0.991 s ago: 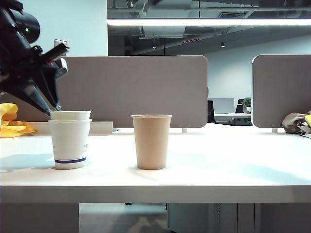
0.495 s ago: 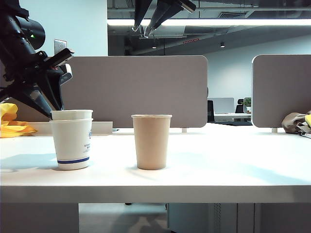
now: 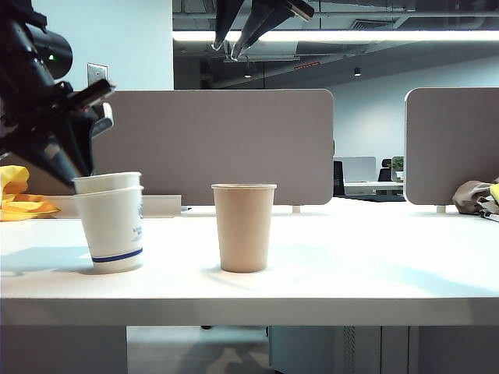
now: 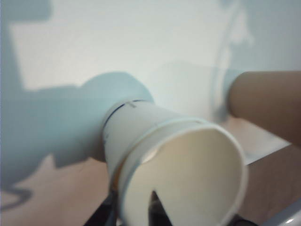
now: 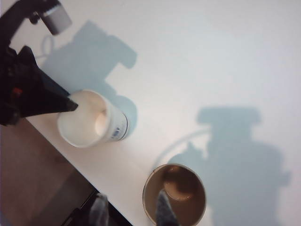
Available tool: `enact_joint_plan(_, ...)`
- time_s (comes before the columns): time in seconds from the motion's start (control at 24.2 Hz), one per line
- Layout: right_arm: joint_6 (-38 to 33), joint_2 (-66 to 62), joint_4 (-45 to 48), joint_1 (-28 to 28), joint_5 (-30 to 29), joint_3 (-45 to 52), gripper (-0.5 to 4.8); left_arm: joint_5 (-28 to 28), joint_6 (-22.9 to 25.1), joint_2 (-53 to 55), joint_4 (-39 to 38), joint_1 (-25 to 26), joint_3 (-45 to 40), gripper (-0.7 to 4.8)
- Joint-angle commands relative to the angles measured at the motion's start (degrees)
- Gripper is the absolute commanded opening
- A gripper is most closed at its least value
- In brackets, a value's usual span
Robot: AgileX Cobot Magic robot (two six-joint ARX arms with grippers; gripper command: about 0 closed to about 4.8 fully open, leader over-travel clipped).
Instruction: Pick up all the paper cups on the table one by one and stack them together.
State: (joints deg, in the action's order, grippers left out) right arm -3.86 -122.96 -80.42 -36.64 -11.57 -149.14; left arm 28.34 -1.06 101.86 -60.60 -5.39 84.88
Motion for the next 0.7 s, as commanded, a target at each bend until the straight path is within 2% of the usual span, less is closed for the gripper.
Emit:
enact_joint_plan(0.04,-0.20,0.44,0.76,-0.04,-0.13,-0.28,1.35,2.27,-0.90,-0.31,-1.27,-0.09,5.07,0.89)
enact_joint_plan(0.12,-0.17,0.44,0.74,-0.04,-0.13,-0.28,1.36,0.66,-0.85,-0.31,-3.48,-0.09,7.37,0.89)
enact_joint_plan(0.41,-0.17,0.44,0.76,-0.02,-0.59,-0.28,1.36,-7.58,1.09,-0.20,-5.97,-0.26,7.48,0.90)
enact_joint_plan(0.7,-0.20,0.44,0.74,-0.02,-1.64,-0.28,1.36,-5.11,1.62,0.90,-5.14,-1.31,7.50,0.93)
